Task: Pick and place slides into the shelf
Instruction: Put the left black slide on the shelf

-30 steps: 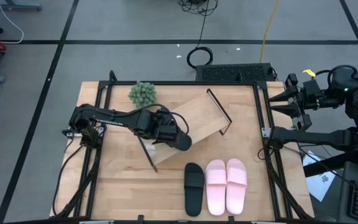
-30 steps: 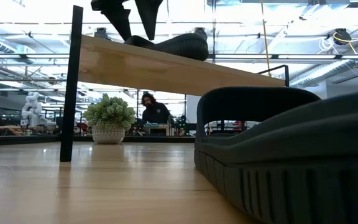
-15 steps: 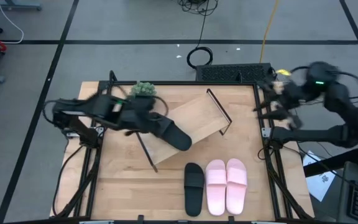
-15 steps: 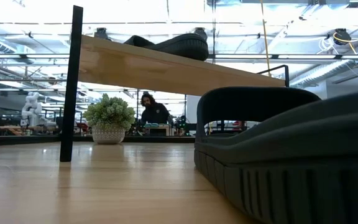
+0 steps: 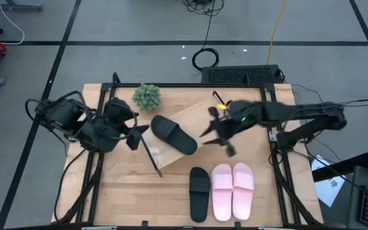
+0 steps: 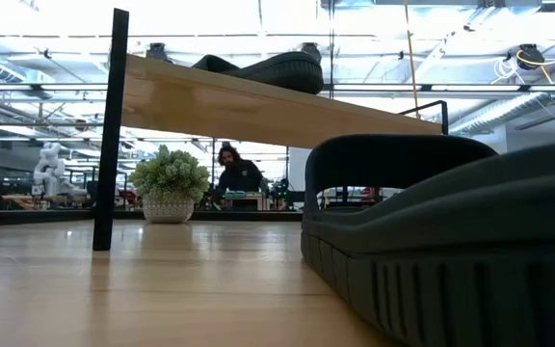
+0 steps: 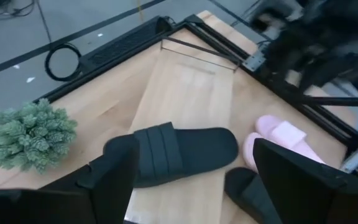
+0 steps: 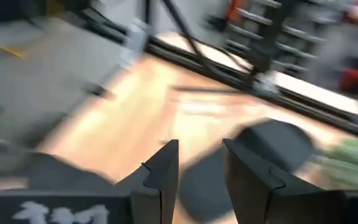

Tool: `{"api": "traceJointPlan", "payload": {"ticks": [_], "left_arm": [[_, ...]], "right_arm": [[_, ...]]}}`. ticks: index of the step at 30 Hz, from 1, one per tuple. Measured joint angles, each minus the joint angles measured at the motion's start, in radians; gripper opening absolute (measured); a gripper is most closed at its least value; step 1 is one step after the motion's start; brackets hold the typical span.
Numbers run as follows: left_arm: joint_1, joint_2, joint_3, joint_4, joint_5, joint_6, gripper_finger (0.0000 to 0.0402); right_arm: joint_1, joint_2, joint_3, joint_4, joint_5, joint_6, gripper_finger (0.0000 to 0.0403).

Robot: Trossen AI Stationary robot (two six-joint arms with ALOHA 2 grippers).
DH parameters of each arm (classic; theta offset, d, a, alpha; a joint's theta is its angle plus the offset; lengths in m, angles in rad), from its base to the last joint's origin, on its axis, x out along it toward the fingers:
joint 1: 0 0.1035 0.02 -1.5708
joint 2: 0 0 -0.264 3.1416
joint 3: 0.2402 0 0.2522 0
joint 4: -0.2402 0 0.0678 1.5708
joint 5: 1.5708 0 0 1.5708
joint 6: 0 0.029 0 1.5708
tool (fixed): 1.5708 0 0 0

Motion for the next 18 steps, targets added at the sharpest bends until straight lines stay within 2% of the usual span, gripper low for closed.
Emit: {"api": "traceJointPlan", "payload": {"ticks": [3,5,11,18], "left_arm": [[-0.011,-0.005,0.000,-0.001,-0.001,0.009,0.0318],[-0.020,-0.005,0.000,0.000,-0.002,0.013,0.0317],[-0.021,-0.007,0.000,-0.001,-0.001,0.052,0.0323],[-0.021,-0.007,0.000,0.000,0.007,0.088,0.0322]], "right_arm": [[0.045,0.067,0.015,0.049,0.208,-0.073,0.0111],[0.069,0.109,0.025,0.108,0.288,-0.105,0.0111],[0.091,0.223,0.068,0.193,0.365,-0.143,0.0111],[0.045,0.291,0.074,0.220,0.372,-0.065,0.0111]]}}
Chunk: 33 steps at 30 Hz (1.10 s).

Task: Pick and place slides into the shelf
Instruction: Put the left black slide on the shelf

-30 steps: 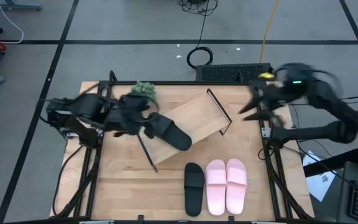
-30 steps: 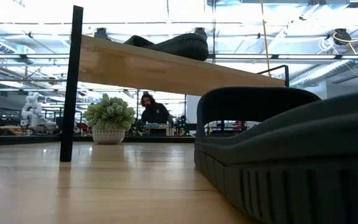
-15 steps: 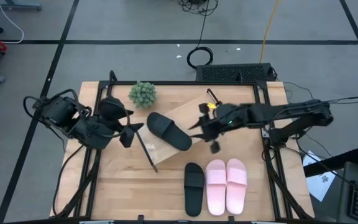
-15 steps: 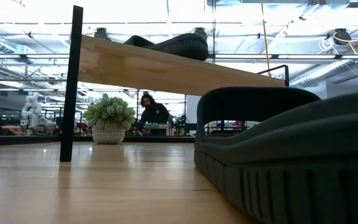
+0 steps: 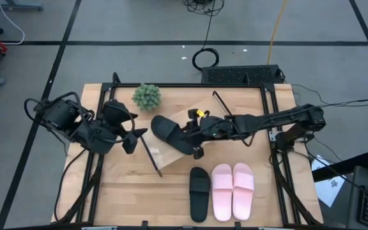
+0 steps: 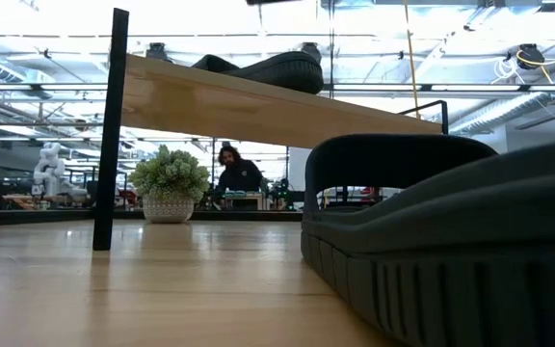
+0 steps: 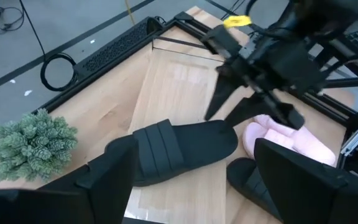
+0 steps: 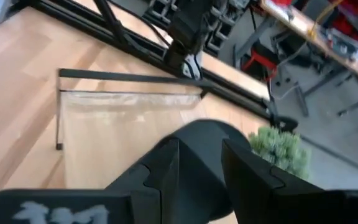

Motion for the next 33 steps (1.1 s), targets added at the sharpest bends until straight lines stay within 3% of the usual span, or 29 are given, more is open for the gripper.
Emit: {"api": "traceJointPlan", "payload": {"ticks": [33], "left_arm": [[0.000,0.000,0.000,0.000,0.001,0.061,0.0323]], "right_arm": [[-0.098,0.077,0.000,-0.070,-0.003,0.101,0.0111]]}}
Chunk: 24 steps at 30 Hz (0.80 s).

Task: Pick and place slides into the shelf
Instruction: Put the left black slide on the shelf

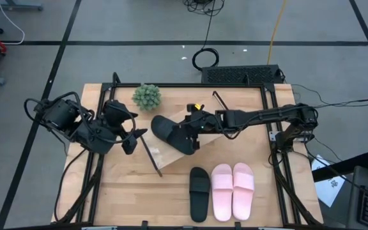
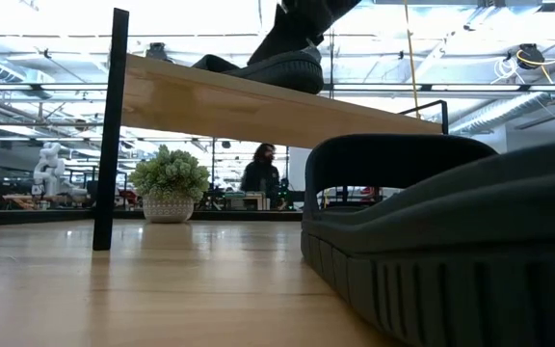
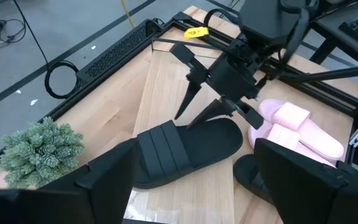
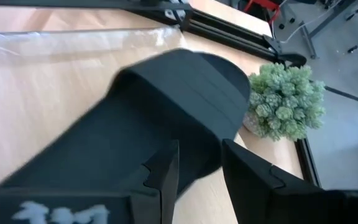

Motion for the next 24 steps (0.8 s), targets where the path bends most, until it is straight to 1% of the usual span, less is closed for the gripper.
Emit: {"api": "traceJointPlan", "payload": {"ticks": [7,12,18,20,24], "left_arm": [[0.000,0.000,0.000,0.000,0.000,0.000,0.0318],[0.000,0.000,0.000,0.000,0.000,0.008,0.0323],[0.000,0.000,0.000,0.000,0.000,0.018,0.0319],[0.000,0.000,0.000,0.000,0.000,0.023,0.0317],[0.000,0.000,0.000,0.000,-0.001,0.025,0.0321]], "right_arm": [[-0.025,0.000,0.000,-0.004,-0.002,0.002,0.0111],[-0.028,0.000,0.000,-0.004,-0.003,0.002,0.0111],[-0.031,0.000,0.000,-0.004,-0.008,0.021,0.0111],[-0.032,0.009,0.000,0.009,-0.032,0.028,0.0111],[-0.032,0.042,0.000,0.034,-0.030,0.030,0.0111]]}}
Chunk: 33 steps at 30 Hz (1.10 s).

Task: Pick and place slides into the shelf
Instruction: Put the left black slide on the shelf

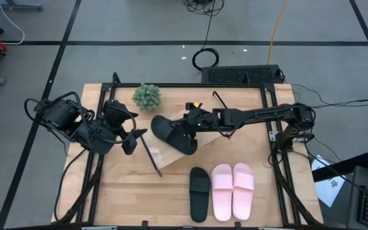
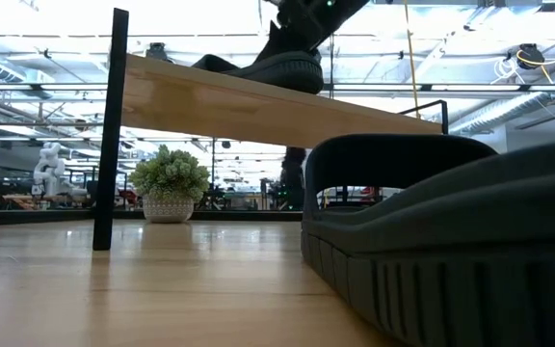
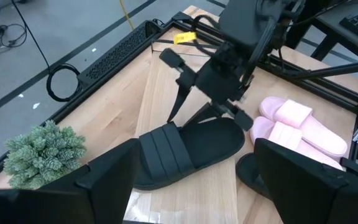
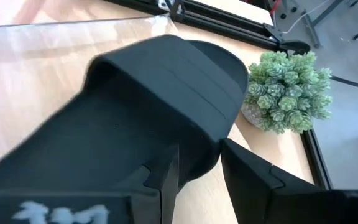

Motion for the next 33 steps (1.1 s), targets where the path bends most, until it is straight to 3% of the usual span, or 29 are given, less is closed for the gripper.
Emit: {"api": "traceJointPlan", "payload": {"ticks": [21,33], "left_arm": [[0.000,0.000,0.000,0.000,-0.004,0.021,0.0320],[0.000,0.000,0.000,0.000,-0.005,0.024,0.0323]], "right_arm": [[-0.005,0.034,0.000,0.081,0.003,0.006,0.0107],[-0.007,0.034,0.000,0.082,0.006,0.052,0.0019]]}}
